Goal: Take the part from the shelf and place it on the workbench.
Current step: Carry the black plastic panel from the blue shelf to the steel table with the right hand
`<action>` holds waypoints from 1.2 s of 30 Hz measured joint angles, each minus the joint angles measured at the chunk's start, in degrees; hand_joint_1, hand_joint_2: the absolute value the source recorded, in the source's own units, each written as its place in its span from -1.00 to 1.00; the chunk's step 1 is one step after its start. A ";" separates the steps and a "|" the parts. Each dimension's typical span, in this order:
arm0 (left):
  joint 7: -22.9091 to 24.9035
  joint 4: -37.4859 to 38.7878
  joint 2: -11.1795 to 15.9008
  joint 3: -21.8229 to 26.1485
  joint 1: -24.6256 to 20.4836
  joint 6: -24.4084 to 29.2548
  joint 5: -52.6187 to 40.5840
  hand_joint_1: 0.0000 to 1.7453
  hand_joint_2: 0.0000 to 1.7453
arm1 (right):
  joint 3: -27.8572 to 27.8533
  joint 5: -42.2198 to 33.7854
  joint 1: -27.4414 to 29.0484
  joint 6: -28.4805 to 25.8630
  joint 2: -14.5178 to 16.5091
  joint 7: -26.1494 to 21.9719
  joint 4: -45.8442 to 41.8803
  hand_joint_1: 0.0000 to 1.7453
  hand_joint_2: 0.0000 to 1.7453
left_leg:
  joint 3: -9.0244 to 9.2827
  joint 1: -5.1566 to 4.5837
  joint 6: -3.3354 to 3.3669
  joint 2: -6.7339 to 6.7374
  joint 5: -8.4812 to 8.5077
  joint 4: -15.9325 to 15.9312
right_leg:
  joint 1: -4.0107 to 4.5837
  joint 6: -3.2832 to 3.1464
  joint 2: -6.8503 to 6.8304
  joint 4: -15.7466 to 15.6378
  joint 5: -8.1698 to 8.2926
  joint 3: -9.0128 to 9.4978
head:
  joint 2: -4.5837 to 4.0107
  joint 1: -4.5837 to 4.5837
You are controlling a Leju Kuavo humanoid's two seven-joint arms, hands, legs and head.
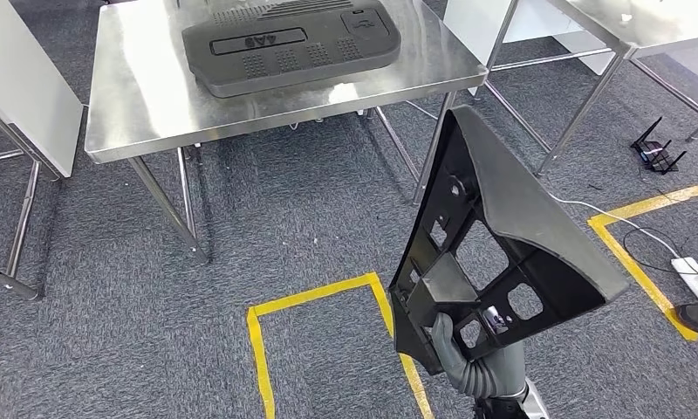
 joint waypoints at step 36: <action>-0.07 -0.02 -0.14 0.01 0.03 0.28 -0.89 -1.00 1.00 | -0.17 0.29 -0.06 -0.04 0.16 0.52 0.48 1.00 1.00 | 0.38 1.81 -2.32 -0.58 1.37 -1.78 | -2.35 1.11 1.30 0.32 0.43 0.07 | 0.01 -0.09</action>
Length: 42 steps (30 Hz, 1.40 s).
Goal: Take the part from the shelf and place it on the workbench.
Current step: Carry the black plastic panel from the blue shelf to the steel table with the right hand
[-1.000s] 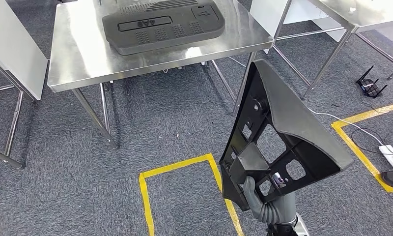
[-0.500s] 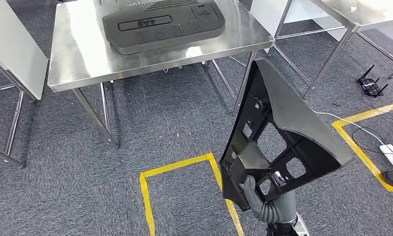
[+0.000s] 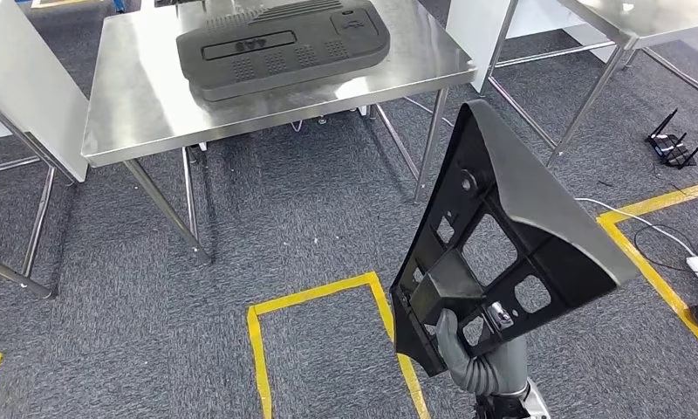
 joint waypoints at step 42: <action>0.11 0.00 -0.20 0.08 0.10 -0.56 -0.27 -1.00 1.00 | -0.20 0.02 -0.58 0.37 0.09 0.35 0.52 1.00 1.00 | -0.40 -1.76 1.94 0.53 -0.66 1.92 | 1.96 -1.58 0.01 0.42 -0.43 -0.14 | 0.00 -0.16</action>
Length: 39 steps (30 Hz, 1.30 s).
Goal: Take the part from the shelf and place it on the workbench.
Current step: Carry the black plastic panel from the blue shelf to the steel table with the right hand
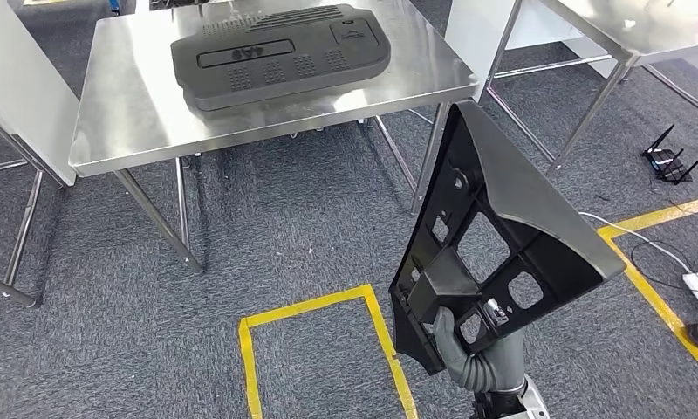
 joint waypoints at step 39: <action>-0.15 0.02 -0.27 0.50 0.08 -0.16 -0.55 -1.00 1.00 | 0.07 0.01 -0.39 0.29 0.01 0.13 0.42 1.00 1.00 | 1.62 -0.21 2.82 -0.47 -1.41 -0.78 | -0.13 1.21 0.18 13.82 -5.46 -6.95 | -0.01 0.60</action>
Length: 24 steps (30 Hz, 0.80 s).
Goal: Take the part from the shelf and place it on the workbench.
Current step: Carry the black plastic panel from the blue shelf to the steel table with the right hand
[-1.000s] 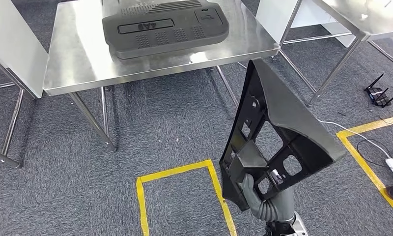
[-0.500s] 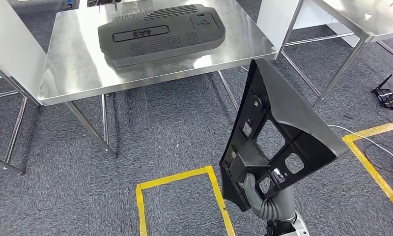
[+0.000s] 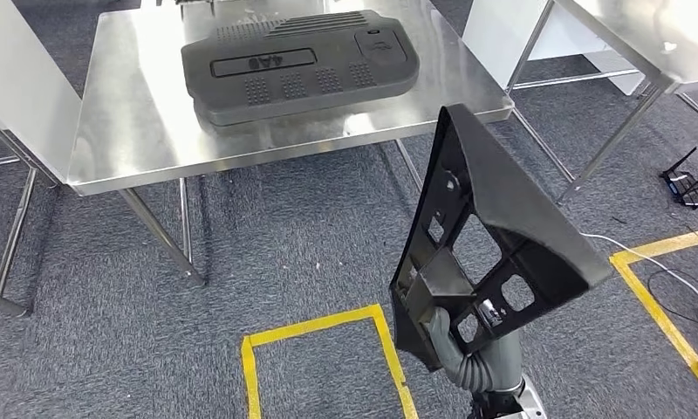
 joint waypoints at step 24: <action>-0.25 -0.04 0.00 0.07 -0.07 -0.18 -0.28 -1.00 1.00 | -0.04 0.62 -0.47 0.03 0.23 -0.03 0.37 1.00 1.00 | -2.45 0.20 -1.98 0.53 1.07 0.88 | 0.31 -0.51 0.33 -14.50 3.99 10.30 | -0.01 -0.37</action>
